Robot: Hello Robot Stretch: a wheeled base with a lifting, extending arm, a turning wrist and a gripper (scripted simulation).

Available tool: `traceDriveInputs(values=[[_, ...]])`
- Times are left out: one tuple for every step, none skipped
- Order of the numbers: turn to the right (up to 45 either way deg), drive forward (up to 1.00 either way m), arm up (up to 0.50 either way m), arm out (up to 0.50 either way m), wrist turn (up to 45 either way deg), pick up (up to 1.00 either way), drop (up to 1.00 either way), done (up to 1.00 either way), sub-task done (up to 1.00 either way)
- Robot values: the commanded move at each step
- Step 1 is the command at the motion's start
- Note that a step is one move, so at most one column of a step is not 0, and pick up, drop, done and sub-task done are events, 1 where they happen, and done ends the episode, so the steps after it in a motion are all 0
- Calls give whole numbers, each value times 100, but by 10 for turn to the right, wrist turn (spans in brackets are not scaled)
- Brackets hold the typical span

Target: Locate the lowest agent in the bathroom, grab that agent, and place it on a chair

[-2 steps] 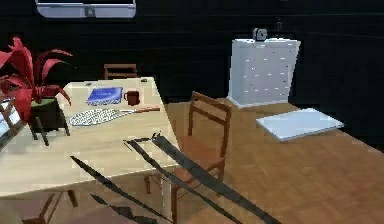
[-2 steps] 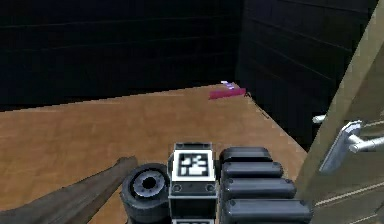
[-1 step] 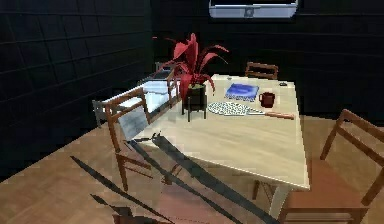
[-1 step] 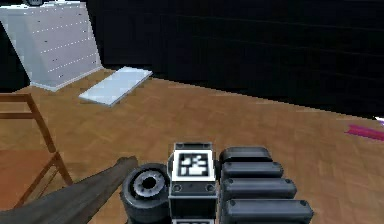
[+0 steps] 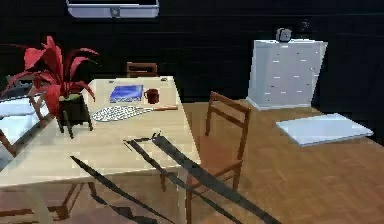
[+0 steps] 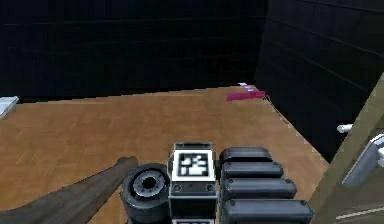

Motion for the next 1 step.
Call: traceDriveInputs(values=[[-330,0,0,0,0,0,0,0,0]])
